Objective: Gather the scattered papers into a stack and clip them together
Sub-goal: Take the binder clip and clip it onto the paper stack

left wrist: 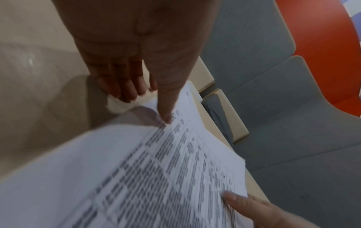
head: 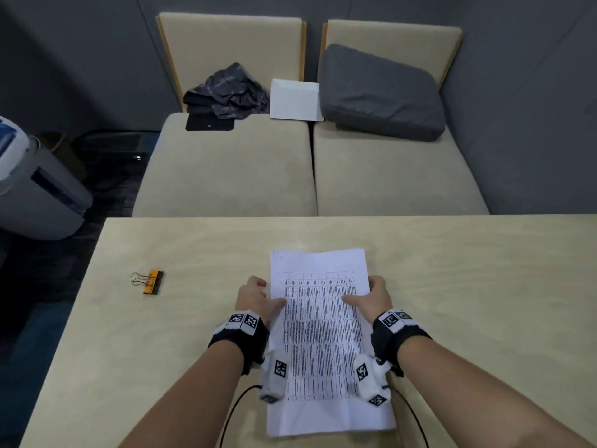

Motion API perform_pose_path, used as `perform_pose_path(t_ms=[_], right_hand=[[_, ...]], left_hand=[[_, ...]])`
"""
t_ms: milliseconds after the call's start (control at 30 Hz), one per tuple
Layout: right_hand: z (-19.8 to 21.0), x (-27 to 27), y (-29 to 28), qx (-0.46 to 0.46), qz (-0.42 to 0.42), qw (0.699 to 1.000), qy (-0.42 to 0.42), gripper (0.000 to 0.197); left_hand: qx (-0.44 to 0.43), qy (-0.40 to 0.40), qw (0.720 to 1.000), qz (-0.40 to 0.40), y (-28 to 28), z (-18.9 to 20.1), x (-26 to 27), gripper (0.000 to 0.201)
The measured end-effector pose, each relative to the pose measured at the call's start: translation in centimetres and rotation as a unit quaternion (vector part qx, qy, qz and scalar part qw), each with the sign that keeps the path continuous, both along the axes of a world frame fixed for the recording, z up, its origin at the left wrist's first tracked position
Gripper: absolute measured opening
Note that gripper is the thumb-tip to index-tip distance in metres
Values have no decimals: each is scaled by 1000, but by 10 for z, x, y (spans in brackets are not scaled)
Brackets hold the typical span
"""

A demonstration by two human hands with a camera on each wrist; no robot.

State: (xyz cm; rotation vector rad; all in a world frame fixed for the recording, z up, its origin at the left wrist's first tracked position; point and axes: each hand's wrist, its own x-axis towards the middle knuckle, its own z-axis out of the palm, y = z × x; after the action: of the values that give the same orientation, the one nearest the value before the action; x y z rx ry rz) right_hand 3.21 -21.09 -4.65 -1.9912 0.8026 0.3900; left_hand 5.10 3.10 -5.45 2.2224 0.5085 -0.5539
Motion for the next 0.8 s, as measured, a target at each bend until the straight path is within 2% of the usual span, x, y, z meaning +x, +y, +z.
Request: perform_pose_path(t_ms=[100, 233, 300, 400, 500, 633, 700, 800], right_hand=[[8, 9, 1, -120, 10, 993, -17, 96], [21, 27, 15, -147, 59, 983, -94, 93], [22, 31, 28, -154, 113, 974, -118, 93], [17, 27, 53, -177, 238, 953, -70, 105], [5, 20, 69, -200, 312, 929, -3, 116], [-10, 11, 72, -232, 362, 901, 60, 124], [-15, 9, 70, -239, 376, 893, 68, 125], [-17, 10, 70, -243, 382, 888, 75, 126]], left_hand=[[33, -15, 999, 28, 27, 7, 16, 55], [152, -25, 982, 113, 95, 12, 34, 56], [195, -30, 970, 140, 128, 12, 36, 60], [235, -21, 960, 152, 162, 9, 36, 63], [254, -10, 957, 140, 180, 8, 37, 62], [216, -2, 966, 144, 186, 2, 33, 59], [245, -30, 958, 147, 187, 4, 31, 49], [318, -81, 931, 159, 192, 10, 31, 38]])
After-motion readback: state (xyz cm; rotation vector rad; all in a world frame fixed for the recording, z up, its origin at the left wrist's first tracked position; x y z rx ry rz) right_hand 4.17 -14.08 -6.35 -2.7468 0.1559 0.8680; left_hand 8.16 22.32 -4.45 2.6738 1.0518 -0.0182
